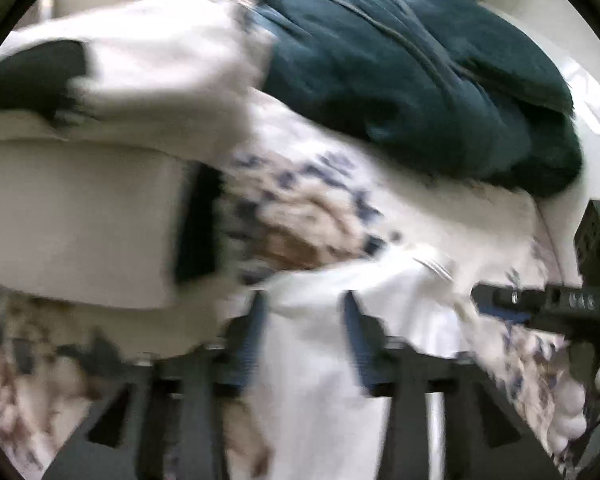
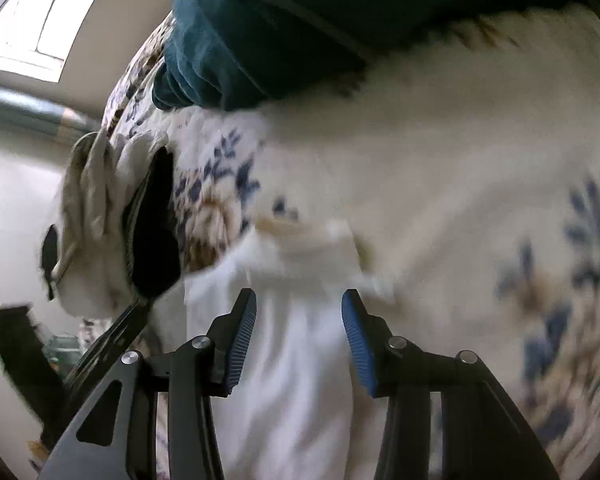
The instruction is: Fold small clothes
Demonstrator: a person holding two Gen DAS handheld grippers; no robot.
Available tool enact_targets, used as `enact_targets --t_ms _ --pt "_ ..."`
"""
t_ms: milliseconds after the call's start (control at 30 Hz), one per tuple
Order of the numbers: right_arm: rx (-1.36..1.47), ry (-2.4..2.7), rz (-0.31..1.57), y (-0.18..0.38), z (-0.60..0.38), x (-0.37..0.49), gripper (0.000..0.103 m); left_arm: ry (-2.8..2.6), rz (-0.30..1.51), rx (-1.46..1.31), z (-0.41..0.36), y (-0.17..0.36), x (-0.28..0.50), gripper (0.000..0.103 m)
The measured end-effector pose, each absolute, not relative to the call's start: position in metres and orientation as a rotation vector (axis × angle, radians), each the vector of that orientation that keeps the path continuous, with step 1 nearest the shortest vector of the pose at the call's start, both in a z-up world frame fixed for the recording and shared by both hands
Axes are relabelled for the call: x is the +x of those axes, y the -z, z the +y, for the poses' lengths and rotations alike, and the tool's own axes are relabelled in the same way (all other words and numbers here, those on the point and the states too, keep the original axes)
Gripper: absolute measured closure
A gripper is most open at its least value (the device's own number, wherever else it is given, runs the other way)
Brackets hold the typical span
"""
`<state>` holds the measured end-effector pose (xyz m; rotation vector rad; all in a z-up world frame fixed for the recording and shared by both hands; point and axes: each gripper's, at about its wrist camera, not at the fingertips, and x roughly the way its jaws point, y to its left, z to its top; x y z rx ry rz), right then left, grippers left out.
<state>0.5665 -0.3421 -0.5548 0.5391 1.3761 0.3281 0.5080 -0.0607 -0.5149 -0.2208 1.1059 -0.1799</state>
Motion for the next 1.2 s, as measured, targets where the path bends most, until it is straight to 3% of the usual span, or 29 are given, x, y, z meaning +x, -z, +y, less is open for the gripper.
enact_targets --t_ms 167,233,367,667,967,1200 --pt "0.435 -0.388 1.519 0.586 -0.314 0.522 0.056 0.101 1.252 -0.073 -0.056 0.575 0.532 0.052" --pt "0.266 -0.276 1.572 0.601 -0.315 0.511 0.056 0.123 1.257 -0.132 -0.041 0.575 0.533 0.052" --pt "0.350 -0.196 1.531 0.587 -0.334 0.496 0.056 0.124 1.230 -0.217 -0.016 0.543 0.513 0.054" --pt "0.538 -0.222 1.623 0.530 -0.349 0.337 0.050 0.256 1.359 -0.308 0.014 0.502 0.333 0.054" --pt "0.631 -0.082 1.819 0.547 -0.342 0.123 0.050 0.335 1.642 -0.172 -0.027 0.557 0.177 0.054" --pt "0.634 -0.061 1.901 0.571 -0.347 0.015 0.050 0.334 1.713 -0.008 -0.029 0.558 0.085 0.054"
